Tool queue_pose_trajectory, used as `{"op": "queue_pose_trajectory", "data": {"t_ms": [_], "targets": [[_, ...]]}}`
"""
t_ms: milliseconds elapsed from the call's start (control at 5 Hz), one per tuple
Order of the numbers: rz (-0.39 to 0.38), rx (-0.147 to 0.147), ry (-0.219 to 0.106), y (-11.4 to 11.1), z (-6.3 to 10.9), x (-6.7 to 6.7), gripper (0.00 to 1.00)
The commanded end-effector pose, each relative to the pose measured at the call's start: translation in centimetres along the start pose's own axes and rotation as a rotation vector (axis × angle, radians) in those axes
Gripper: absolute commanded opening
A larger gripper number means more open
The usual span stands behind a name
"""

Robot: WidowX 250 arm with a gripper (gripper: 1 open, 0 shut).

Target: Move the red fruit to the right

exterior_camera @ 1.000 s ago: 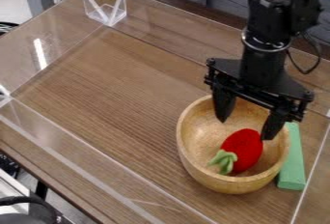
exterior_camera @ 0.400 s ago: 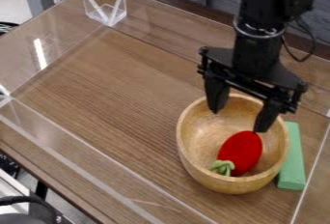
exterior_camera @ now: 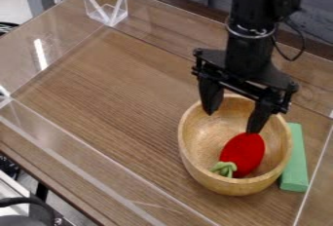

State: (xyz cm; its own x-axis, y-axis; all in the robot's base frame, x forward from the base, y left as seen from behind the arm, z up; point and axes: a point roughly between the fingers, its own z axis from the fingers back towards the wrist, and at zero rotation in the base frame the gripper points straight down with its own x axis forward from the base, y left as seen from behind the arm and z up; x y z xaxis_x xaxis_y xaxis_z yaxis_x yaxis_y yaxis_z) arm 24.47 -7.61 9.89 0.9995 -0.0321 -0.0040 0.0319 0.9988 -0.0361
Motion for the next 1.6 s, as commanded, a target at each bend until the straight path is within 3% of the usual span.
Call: {"op": "queue_pose_trajectory", "data": {"t_ms": [0,400,600,800,1200,1400], "targets": [[-0.105,-0.016,-0.041,-0.9,1.6,1.2,1.0],[0.05,-0.02,-0.041,-1.0,4.4,0.0,1.0],[-0.008,-0.026,-0.024,-1.4,3.5,-0.5,1.0],[-0.018,-0.022,-0.013,-1.2,1.9,0.0,1.0],[0.018,-0.003,-0.138,3.8,1.4,3.2,1.0],[0.026,0.013,-0.179,7.7,1.5,3.7,1.0]]}}
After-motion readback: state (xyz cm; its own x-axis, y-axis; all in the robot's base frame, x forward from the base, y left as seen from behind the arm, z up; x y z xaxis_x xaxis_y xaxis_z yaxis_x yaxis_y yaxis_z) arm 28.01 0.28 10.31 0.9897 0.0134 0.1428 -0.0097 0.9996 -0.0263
